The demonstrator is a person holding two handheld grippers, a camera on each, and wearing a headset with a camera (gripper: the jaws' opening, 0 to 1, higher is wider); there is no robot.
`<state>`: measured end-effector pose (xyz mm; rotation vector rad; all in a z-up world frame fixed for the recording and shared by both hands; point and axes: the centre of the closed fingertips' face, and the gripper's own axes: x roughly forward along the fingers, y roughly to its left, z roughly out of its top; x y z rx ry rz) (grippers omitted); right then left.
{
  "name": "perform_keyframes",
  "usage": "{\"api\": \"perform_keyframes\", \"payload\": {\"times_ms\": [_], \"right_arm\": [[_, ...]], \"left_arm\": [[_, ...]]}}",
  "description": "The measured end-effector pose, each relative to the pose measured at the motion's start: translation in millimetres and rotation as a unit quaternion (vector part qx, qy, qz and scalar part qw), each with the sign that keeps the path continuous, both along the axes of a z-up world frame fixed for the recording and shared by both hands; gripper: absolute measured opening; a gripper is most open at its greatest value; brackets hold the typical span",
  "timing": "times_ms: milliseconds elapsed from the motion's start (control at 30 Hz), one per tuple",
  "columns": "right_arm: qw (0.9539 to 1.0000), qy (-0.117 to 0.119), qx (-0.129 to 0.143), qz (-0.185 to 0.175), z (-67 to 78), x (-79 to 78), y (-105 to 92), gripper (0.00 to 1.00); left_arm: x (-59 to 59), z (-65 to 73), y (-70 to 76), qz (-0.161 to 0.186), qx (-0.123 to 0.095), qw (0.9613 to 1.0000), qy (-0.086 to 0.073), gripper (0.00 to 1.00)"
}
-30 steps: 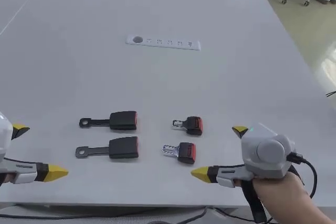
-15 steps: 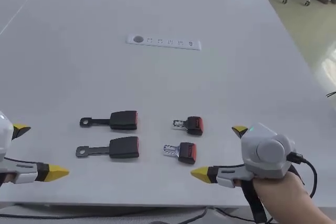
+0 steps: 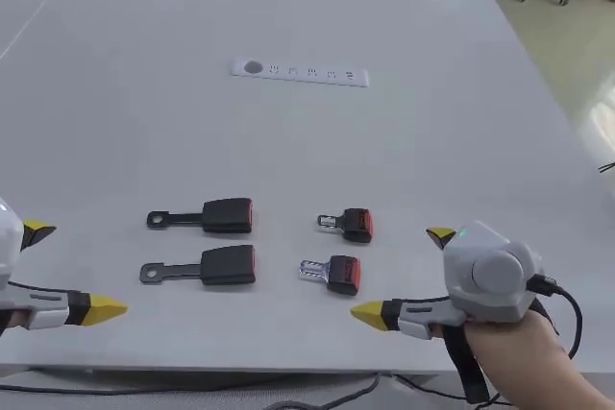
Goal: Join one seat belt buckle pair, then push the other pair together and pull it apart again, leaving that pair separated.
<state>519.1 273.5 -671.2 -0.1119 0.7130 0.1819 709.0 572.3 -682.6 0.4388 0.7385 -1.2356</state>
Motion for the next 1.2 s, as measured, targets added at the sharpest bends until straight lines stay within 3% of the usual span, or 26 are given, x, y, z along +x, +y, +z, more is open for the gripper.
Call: {"api": "perform_keyframes", "payload": {"times_ms": [667, 833, 1000, 1200], "right_arm": [[1.0000, 0.003, 0.001, -0.007, -1.2, -4.9, -1.2, 1.00], [1.0000, 0.004, -0.004, -0.001, -0.4, -3.0, -2.7, 1.00], [1.0000, 0.000, -0.009, 0.001, 2.2, 0.4, -6.1, 1.00], [0.9999, 0.009, -0.005, 0.012, -1.4, 2.0, -4.4, 0.96]], "left_arm": [[0.3, 0.9, 0.4, 0.005, -0.002, 1.0000, 0.005, 1.00], [0.2, 0.6, -1.6, -0.003, -0.001, 1.0000, 0.003, 1.00], [-1.1, -0.8, -2.5, -0.006, 0.006, 0.9999, 0.014, 0.93], [-1.1, -1.3, -7.2, -0.023, 0.013, 0.9996, 0.014, 0.93]]}}
